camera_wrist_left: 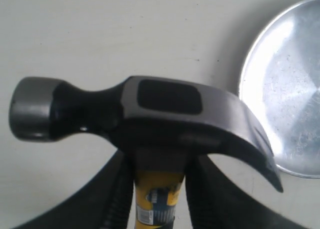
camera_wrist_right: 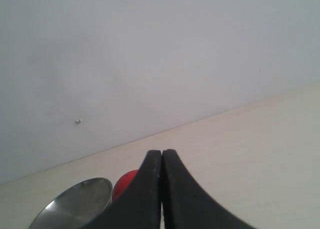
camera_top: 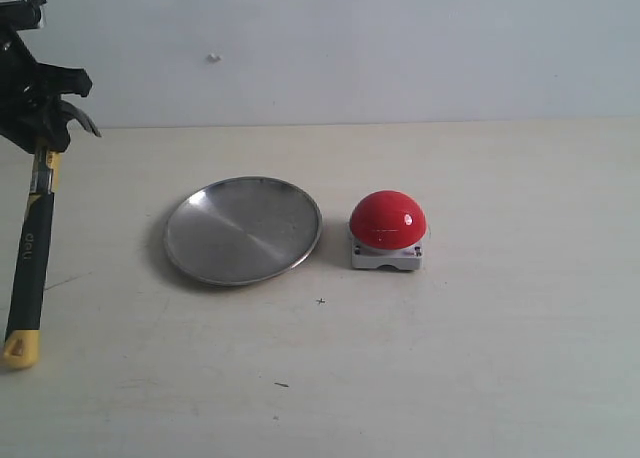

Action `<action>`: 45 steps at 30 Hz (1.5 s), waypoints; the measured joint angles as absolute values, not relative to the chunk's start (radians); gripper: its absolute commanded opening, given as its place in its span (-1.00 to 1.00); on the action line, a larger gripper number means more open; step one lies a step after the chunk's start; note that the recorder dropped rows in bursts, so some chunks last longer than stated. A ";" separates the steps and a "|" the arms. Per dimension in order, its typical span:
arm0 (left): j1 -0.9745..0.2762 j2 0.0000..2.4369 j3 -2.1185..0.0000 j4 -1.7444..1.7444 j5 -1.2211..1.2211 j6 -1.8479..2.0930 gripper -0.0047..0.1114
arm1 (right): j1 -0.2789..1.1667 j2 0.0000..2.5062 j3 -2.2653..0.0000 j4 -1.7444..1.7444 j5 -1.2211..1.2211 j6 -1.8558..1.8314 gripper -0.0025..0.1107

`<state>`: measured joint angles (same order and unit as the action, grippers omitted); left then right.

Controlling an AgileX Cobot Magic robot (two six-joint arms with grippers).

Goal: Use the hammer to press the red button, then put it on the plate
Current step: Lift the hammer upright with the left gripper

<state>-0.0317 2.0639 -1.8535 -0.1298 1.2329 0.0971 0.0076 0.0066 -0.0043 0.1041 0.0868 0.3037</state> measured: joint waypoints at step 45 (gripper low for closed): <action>-0.025 1.902 -1.669 -0.105 1.230 0.145 -0.92 | 0.008 0.007 -0.004 0.181 0.078 0.341 -0.96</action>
<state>-0.0247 1.9023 -1.6689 -0.1051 1.2302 0.1453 0.0076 0.0066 -0.0043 0.1812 0.0776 0.3408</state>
